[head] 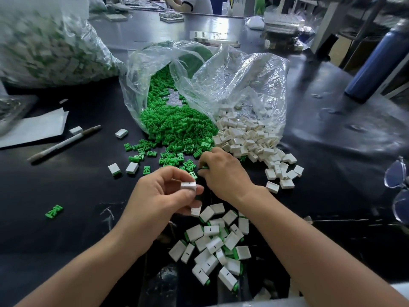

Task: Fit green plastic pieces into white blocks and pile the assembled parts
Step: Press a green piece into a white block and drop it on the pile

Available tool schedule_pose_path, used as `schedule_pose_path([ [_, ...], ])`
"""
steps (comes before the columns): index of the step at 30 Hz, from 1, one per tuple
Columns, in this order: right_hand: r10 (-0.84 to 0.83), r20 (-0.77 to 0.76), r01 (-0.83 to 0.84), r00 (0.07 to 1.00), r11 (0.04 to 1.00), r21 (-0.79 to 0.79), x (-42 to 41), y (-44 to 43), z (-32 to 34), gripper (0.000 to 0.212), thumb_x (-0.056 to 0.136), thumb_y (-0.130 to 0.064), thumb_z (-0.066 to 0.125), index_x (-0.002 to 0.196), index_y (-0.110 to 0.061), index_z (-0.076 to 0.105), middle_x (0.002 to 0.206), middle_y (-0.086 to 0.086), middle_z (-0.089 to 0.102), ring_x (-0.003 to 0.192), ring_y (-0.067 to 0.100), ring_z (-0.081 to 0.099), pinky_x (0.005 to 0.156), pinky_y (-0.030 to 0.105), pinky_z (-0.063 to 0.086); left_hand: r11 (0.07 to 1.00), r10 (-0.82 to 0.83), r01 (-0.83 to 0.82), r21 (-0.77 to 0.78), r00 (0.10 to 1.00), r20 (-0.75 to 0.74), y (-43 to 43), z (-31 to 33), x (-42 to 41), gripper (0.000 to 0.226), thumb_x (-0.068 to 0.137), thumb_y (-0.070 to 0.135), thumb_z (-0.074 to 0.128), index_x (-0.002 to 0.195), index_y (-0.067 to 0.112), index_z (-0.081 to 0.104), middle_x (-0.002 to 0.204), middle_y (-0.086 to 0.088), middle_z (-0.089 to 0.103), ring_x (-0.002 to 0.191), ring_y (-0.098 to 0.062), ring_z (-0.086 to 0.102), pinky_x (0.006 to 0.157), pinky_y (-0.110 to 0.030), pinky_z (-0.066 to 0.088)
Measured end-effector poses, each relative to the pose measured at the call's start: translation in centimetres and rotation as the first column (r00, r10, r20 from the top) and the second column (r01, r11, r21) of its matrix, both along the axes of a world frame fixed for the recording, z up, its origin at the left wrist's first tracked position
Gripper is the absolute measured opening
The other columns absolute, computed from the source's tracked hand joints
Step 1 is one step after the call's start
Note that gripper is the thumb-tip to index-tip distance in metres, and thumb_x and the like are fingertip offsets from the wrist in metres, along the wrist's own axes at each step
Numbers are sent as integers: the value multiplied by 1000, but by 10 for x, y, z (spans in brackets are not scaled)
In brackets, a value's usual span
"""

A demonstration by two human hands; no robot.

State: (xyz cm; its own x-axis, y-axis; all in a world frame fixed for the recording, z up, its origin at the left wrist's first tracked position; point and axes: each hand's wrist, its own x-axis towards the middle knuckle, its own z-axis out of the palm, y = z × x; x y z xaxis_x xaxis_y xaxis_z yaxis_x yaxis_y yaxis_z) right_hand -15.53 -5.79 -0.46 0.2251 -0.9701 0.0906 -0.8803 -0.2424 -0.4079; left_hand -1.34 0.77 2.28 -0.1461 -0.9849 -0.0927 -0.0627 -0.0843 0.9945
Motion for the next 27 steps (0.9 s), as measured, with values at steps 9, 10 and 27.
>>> schedule_pose_path([
  [9,-107,479,46,872,989,137,-33,15,21,18,80,-12,69,96,-20,64,78,-10,56,76,12,59,75,23,50,968,-51,95,232,981,-189,-4,13,-11,14,85,-3,56,81,9,52,86,-11,74,67,-20,70,52,-26,56],
  [10,-96,533,11,841,987,161,-34,19,23,16,80,-9,69,89,-21,64,77,-6,58,73,12,60,74,27,54,971,-40,83,227,981,-188,-4,10,-9,14,83,-4,58,80,9,53,86,-11,74,65,-19,70,51,-24,55],
  [27,-220,871,-250,439,902,353,-34,42,20,17,80,8,60,85,-8,61,69,5,70,62,13,67,57,20,53,986,-23,50,160,986,-163,-7,-1,-2,9,77,-5,63,81,4,61,77,-13,73,63,-18,70,52,-24,56],
])
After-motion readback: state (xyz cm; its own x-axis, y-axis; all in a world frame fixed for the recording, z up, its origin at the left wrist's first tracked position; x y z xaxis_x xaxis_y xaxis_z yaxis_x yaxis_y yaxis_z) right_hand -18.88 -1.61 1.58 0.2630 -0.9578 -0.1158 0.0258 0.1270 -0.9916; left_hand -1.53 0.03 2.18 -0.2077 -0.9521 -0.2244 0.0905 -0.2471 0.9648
